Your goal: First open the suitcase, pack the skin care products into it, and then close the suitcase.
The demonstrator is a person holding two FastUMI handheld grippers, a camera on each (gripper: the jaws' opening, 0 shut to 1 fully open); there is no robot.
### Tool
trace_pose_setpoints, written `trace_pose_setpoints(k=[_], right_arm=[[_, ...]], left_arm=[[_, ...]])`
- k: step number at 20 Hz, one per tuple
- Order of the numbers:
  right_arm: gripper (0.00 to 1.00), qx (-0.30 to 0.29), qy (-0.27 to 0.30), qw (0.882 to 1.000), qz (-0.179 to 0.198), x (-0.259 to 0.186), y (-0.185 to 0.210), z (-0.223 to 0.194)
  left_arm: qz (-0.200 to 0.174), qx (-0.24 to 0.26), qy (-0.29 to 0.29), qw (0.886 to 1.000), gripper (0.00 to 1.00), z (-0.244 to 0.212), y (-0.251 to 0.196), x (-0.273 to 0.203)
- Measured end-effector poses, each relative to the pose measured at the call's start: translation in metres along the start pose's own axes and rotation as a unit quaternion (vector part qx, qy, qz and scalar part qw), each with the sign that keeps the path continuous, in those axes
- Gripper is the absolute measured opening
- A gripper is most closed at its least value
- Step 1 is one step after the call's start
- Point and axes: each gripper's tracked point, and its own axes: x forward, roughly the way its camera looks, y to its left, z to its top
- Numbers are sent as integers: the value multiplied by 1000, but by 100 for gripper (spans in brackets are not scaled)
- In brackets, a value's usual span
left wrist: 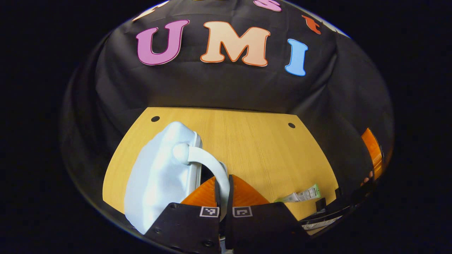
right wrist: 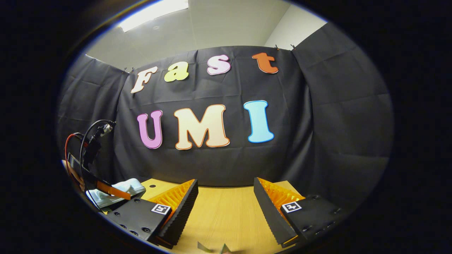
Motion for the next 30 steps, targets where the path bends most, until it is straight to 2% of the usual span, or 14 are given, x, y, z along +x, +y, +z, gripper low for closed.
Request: trace_pose_setpoints(k=[5, 12, 16, 22, 26, 30], right_arm=[[98, -8, -2, 1000, -17, -3, 14, 3], [98, -17, 21, 999, -43, -16, 41, -16], [98, -23, 25, 999, -40, -18, 75, -22], [98, -34, 20, 998, -43, -24, 116, -26], [98, -39, 20, 998, -50, -26, 136, -28], [98, -43, 28, 997, -57, -27, 150, -33]], left_arm=[[5, -5, -25, 1000, 0, 32, 49, -21], [52, -20, -69, 996, 0, 58, 148, -50], [87, -9, -84, 993, 0, 60, 203, -63], [87, -48, -99, 990, 0, 58, 262, -69], [111, -37, -92, 989, 0, 49, 304, -63], [128, -63, -91, 986, 0, 41, 336, -56]])
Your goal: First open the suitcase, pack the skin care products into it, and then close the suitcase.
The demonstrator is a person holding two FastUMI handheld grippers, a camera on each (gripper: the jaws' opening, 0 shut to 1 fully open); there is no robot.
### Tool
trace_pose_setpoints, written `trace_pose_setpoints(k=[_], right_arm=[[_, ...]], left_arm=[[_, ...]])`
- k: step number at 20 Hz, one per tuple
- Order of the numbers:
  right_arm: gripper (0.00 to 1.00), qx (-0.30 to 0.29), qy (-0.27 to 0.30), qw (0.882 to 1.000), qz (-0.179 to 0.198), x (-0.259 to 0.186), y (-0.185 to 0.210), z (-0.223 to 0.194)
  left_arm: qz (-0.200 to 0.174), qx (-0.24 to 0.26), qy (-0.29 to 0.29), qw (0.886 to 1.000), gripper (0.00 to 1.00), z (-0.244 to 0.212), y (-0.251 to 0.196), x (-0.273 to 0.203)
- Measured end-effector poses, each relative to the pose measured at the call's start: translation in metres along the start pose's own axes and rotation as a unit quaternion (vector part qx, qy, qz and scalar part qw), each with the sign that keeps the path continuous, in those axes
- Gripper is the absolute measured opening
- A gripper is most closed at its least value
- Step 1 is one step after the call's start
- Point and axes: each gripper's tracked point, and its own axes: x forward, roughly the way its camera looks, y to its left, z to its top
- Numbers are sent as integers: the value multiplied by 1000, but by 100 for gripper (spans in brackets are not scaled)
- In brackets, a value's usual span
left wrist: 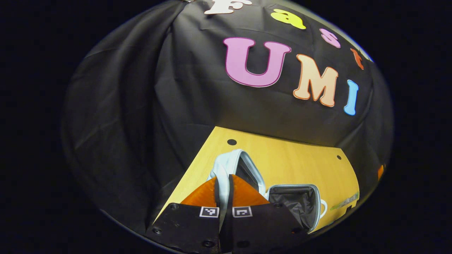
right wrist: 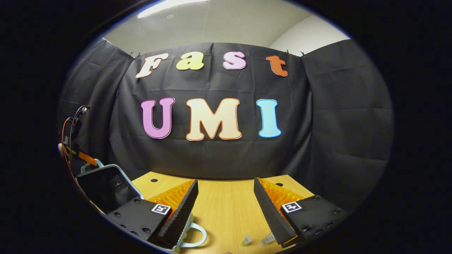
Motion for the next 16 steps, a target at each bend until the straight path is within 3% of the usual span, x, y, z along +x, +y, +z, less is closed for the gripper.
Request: trace_pose_setpoints(k=[4, 7, 16], right_arm=[[98, -9, 1, 1000, 2, 1, 14, 3], [98, -7, 3, 1000, 3, -1, 21, 3], [99, -14, 12, 1000, -11, -7, 21, 0]], left_arm=[[36, 14, 3, 999, 0, -13, 42, 16], [41, -28, 7, 999, 0, -27, 56, 26], [88, -81, 56, 991, 1, -88, 104, 58]])
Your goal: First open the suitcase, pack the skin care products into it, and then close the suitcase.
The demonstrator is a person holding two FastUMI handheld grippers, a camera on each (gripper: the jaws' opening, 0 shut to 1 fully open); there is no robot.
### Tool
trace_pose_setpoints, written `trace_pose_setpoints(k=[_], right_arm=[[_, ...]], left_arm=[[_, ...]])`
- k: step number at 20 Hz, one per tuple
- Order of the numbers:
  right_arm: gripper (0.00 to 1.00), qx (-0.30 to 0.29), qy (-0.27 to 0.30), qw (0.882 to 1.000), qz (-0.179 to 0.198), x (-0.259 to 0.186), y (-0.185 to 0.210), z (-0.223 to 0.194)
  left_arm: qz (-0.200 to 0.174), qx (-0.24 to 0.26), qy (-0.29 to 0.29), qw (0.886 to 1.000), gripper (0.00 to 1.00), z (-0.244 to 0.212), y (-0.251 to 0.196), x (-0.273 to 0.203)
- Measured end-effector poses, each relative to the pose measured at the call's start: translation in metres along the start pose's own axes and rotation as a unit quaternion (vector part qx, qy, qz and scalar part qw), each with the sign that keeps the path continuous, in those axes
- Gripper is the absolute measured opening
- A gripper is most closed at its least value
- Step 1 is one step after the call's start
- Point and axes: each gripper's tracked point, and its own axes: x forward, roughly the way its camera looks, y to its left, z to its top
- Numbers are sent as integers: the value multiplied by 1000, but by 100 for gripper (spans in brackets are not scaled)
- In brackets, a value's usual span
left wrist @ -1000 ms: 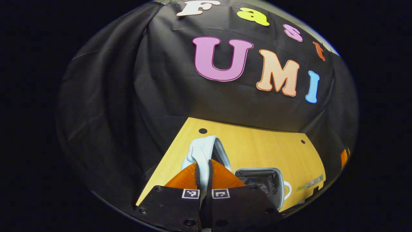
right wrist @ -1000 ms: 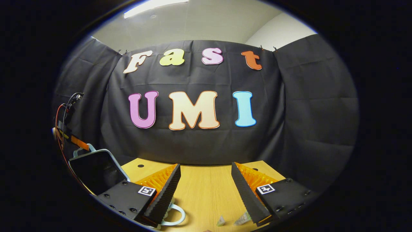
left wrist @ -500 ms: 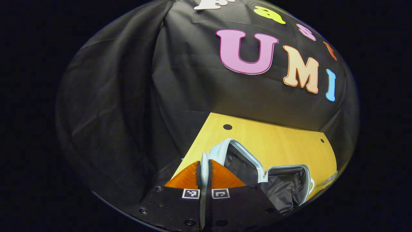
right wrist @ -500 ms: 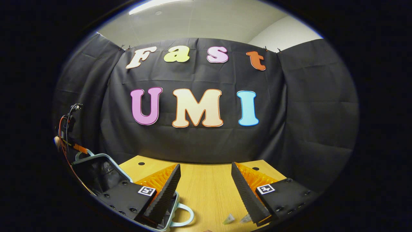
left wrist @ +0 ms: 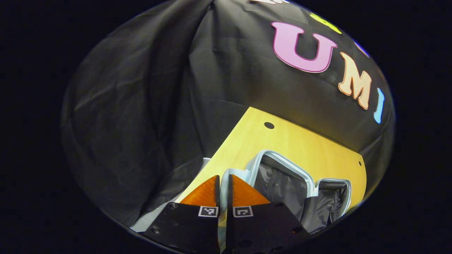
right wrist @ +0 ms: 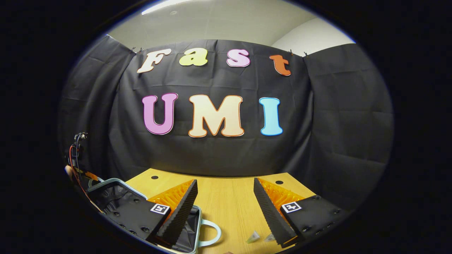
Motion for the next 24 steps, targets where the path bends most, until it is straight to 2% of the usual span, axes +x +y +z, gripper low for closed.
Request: trace_pose_setpoints(k=[2, 3, 4, 7, 10, 12, 14, 18, 20, 24], right_arm=[[99, -2, -2, 1000, -2, -1, 0, 3], [99, -3, -3, 1000, -2, -1, 0, 3], [99, -4, -5, 1000, -1, -1, 0, 4], [99, -3, -10, 1000, 4, 1, 0, 7], [100, -3, -24, 1000, 7, 5, -7, 15], [100, 0, -30, 1000, 6, 9, -17, 16], [99, 1, -38, 999, 6, 12, -28, 20], [98, -1, -57, 998, 2, 23, -64, 31], [98, -6, -66, 998, -7, 29, -87, 38], [99, -2, -75, 997, -6, 35, -121, 50]], left_arm=[[26, -14, -7, 1000, 11, -6, 17, 2], [24, -30, -18, 999, 11, -5, 19, 3], [12, -46, -36, 998, 17, 2, 16, -1], [10, -47, -94, 994, 80, 26, 9, -15], [29, -20, -151, 988, 85, 49, 2, -38], [24, -4, -187, 982, 86, 65, -18, -58], [10, 11, -219, 976, 94, 79, -40, -79], [-14, 41, -267, 963, 94, 100, -105, -114], [-34, 59, -298, 952, 94, 109, -141, -133], [-74, 72, -324, 940, 94, 105, -202, -170]])
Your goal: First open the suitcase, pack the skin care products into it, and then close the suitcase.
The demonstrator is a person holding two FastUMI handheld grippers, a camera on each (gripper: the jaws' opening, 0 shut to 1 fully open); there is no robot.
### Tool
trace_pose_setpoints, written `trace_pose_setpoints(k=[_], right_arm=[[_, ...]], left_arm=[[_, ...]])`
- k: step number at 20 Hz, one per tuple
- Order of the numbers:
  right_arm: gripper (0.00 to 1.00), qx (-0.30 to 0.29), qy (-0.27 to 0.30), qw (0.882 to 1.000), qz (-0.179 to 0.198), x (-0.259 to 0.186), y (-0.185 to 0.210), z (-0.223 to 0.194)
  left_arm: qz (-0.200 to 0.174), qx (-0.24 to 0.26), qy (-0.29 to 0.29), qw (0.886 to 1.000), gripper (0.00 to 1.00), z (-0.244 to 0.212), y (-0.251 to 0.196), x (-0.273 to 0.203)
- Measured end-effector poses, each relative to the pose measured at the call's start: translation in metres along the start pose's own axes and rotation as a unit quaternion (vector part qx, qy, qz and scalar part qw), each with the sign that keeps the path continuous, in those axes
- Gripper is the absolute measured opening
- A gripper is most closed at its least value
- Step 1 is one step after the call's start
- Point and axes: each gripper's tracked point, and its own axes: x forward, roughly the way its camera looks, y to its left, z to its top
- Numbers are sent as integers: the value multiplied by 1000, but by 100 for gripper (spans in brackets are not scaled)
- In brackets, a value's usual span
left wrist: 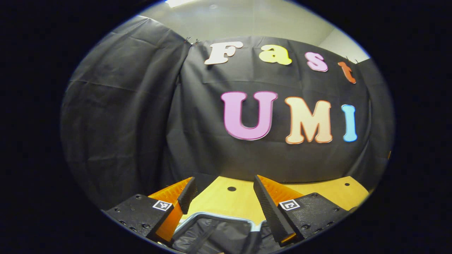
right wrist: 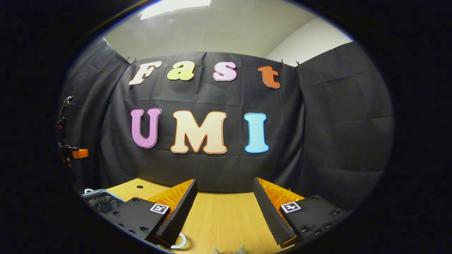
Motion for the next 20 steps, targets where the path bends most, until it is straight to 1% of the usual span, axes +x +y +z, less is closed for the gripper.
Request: trace_pose_setpoints(k=[1, 5, 6, 7, 8, 9, 16, 17, 20], right_arm=[[100, 0, -1, 1000, 0, 1, -8, 0], [100, 5, 1, 1000, 10, 3, -27, 1], [98, 6, 0, 1000, 13, 3, -32, 2], [100, 6, -1, 1000, 17, 3, -36, 2], [98, 7, -2, 1000, 21, 3, -38, 2], [100, 7, -3, 1000, 24, 4, -42, 1], [100, 18, 9, 999, 44, 9, -65, -10], [99, 18, 10, 999, 47, 10, -67, -13], [99, 20, 15, 998, 57, 10, -75, -18]], left_arm=[[-8, -1, -4, 1000, 94, 2, -12, -1], [-31, -9, -3, 999, 93, 1, -55, -16], [-36, -10, -3, 999, 93, 2, -65, -19], [-42, -10, -4, 999, 93, 2, -76, -22], [-50, -8, -5, 999, 93, 3, -88, -25], [-58, -4, -7, 998, 94, 2, -100, -27], [-101, 17, 8, 995, 93, -10, -177, -50], [-109, 17, 11, 994, 93, -13, -188, -54], [-127, 14, 23, 991, 94, -23, -220, -64]])
